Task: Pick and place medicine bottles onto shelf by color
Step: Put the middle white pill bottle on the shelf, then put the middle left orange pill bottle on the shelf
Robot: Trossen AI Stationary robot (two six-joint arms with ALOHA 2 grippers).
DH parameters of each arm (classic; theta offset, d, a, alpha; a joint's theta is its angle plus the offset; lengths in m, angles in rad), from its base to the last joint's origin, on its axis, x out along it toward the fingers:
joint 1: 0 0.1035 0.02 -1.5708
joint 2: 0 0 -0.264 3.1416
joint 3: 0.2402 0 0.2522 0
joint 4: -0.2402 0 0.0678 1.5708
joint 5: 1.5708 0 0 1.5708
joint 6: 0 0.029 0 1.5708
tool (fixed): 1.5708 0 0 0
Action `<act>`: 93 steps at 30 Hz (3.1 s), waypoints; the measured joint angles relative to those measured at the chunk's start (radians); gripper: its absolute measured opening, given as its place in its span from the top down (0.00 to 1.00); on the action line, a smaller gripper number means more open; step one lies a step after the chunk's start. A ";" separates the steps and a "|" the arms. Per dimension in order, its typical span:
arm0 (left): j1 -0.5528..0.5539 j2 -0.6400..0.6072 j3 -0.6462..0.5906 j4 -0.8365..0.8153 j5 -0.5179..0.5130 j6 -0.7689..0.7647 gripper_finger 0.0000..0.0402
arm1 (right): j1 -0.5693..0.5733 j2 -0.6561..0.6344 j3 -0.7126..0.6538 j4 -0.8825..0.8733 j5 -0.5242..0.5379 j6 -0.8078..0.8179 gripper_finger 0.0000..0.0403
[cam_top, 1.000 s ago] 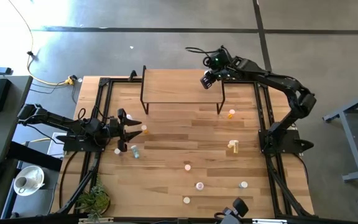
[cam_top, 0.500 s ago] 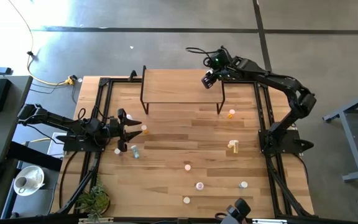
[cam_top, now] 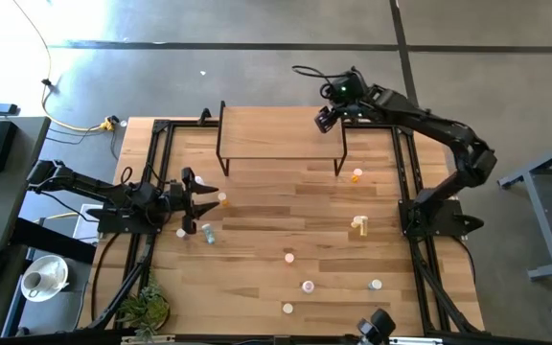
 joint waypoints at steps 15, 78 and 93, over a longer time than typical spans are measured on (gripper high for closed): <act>0.000 0.000 0.115 -0.199 -0.067 0.050 0.54 | 0.183 -0.162 0.000 -0.079 0.010 -0.002 0.45; 0.173 0.548 0.298 -0.616 -0.068 -0.684 0.54 | 0.277 -0.200 0.000 -0.092 0.063 0.059 0.45; 0.173 0.640 0.299 -0.591 -0.056 -0.663 0.54 | 0.277 -0.200 0.000 -0.092 0.067 0.059 0.45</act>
